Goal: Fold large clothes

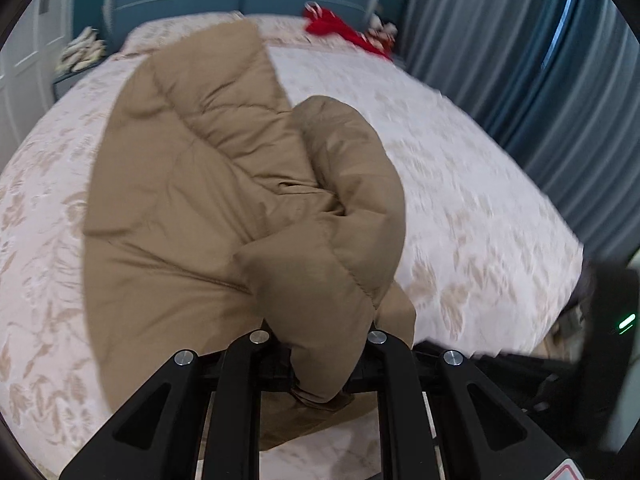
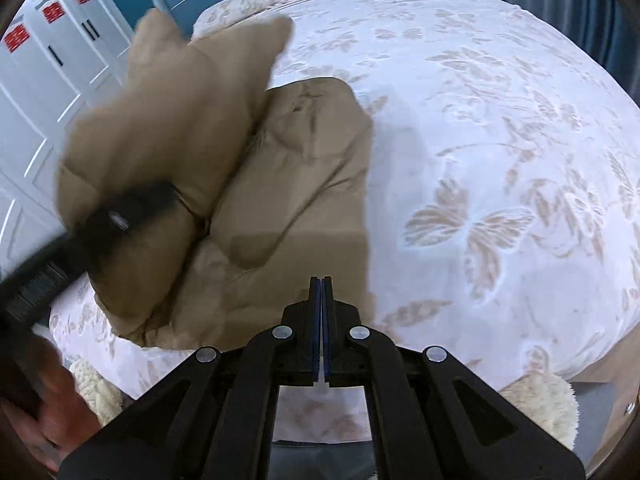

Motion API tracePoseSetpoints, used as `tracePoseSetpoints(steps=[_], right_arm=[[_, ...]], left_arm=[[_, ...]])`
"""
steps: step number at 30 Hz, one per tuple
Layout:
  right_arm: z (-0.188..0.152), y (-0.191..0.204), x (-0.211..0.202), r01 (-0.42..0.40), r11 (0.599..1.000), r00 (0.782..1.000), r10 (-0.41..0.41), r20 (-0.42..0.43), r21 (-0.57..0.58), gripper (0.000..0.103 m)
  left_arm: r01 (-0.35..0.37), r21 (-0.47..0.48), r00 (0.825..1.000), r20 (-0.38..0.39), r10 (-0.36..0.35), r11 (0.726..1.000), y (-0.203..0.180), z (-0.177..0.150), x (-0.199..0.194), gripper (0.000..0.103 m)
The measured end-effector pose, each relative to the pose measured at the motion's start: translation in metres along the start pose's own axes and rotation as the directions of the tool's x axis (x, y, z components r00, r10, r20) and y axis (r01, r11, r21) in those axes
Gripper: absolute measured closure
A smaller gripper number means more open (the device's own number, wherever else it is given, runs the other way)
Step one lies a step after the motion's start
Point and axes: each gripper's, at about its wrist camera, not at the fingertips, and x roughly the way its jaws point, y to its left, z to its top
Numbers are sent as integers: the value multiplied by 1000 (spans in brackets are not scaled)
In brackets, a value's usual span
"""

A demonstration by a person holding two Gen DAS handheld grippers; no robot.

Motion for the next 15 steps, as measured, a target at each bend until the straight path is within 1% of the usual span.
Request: tracePoseSetpoints(steps=[3, 6, 9, 11, 12, 13, 14, 15], right_arm=[[-1, -17, -8, 19, 1000, 1000, -19, 9, 14, 103], [0, -27, -14, 35, 999, 999, -35, 10, 18, 103], [-2, -35, -19, 44, 999, 999, -45, 10, 27, 102], [-3, -38, -25, 36, 999, 999, -37, 18, 34, 100], [-3, -38, -28, 33, 999, 999, -34, 23, 35, 98], [-3, -36, -33, 27, 999, 999, -28, 35, 32, 90], [-2, -35, -37, 22, 999, 999, -23, 49, 27, 80], [0, -32, -43, 19, 1000, 998, -20, 67, 20, 76]], left_arm=[[3, 21, 999, -43, -2, 1000, -11, -10, 19, 92], [11, 16, 997, -81, -9, 1000, -14, -17, 32, 90], [16, -6, 994, -105, -16, 1000, -16, -18, 29, 86], [43, -32, 994, -97, -46, 999, -14, -17, 11, 79], [59, -39, 994, -90, -62, 998, -14, -16, 2, 71], [88, -54, 993, -79, -92, 995, -12, -16, -13, 61], [112, -69, 991, -65, -116, 991, -12, -16, -24, 56], [132, -84, 990, -41, -136, 988, -10, -17, -38, 43]])
